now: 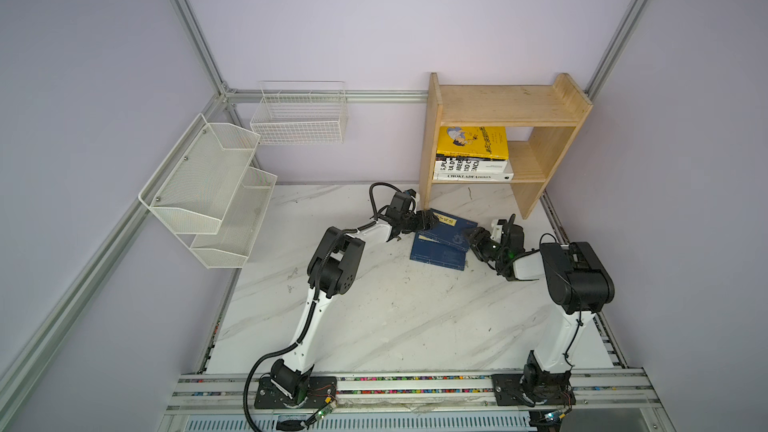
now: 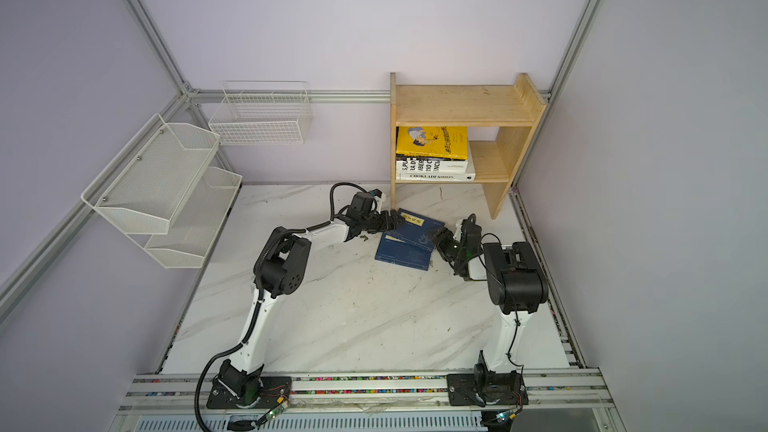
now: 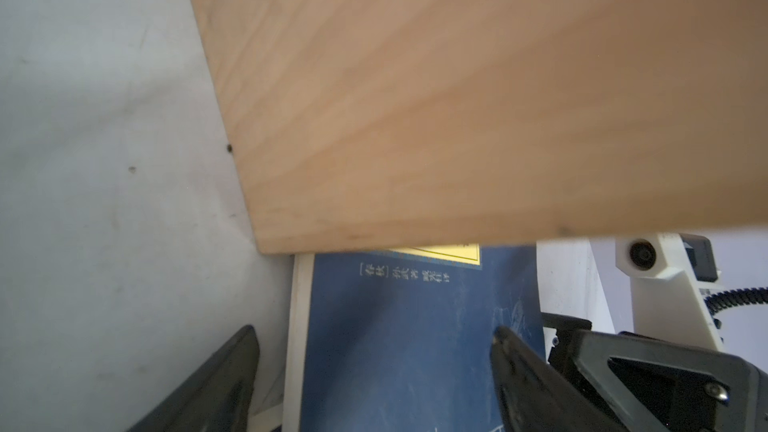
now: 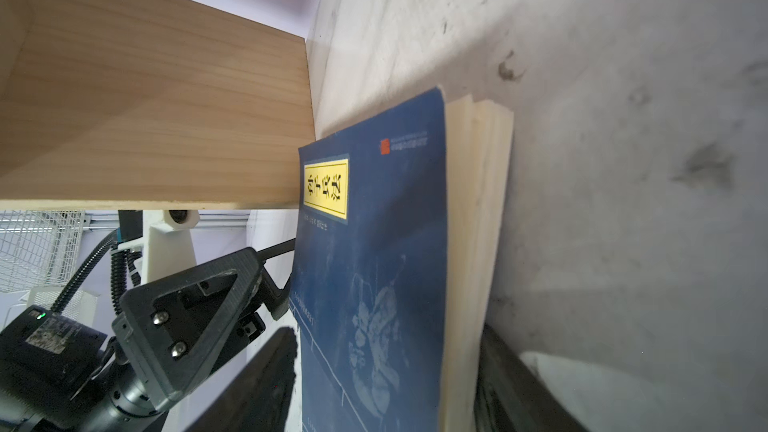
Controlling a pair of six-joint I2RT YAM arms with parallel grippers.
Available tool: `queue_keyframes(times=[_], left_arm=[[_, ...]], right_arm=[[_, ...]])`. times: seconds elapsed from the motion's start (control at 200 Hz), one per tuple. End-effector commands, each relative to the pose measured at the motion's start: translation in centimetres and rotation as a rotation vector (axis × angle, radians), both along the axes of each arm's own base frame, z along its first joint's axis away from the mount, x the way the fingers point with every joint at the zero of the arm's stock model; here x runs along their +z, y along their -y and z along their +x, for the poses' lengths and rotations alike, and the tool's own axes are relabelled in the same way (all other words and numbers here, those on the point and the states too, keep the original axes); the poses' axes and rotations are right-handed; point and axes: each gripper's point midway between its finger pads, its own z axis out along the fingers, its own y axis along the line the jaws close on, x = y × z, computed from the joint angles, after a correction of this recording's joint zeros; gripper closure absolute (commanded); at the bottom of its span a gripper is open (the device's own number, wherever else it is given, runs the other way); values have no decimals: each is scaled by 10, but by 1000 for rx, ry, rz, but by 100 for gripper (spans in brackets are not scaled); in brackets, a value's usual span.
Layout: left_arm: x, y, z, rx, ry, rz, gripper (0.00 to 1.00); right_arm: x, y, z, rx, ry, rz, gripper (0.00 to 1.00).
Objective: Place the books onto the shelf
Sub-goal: 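Grasp the top blue paperback's edges with both grippers, then lift the top blue paperback upright with right gripper while left gripper steadies it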
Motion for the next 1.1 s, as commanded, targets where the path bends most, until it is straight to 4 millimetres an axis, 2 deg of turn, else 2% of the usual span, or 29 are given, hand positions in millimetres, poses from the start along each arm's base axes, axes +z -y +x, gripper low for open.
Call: queue_keyframes(times=[0.0, 0.25, 0.365, 0.42, 0.51, 0.565, 0.65, 0.665, 0.68, 0.785, 0.94, 1.095], left_arm=[[38, 20, 6, -32, 51, -72, 14], [55, 17, 2, -22, 70, -84, 14], [77, 7, 0, 9, 99, -109, 13], [91, -1, -1, 33, 119, -133, 12], [122, -19, -4, 69, 158, -183, 10], [136, -30, -9, 83, 178, -198, 8], [160, -47, -19, 101, 207, -209, 8], [163, -50, -21, 103, 210, -209, 8], [166, -52, -23, 104, 213, -209, 8], [186, -66, -39, 116, 235, -210, 8], [198, -70, -60, 92, 207, -222, 7], [189, -60, -77, 21, 122, -236, 7]], right_arm=[[22, -19, 7, 53, 70, 57, 39], [53, -19, 5, 34, 126, 75, 72], [69, -12, -1, 16, 125, 12, 82], [84, -9, -6, 13, 138, -23, 85], [111, -6, -17, 21, 161, -67, 89], [135, -5, -26, 38, 197, -105, 90], [148, -1, -45, 58, 179, -163, 91], [146, -1, -46, 59, 167, -168, 91], [156, 0, -53, 60, 181, -171, 91], [167, -2, -77, 89, 184, -170, 92], [179, -11, -98, 118, 183, -58, 92], [199, -18, -104, 148, 224, 6, 92]])
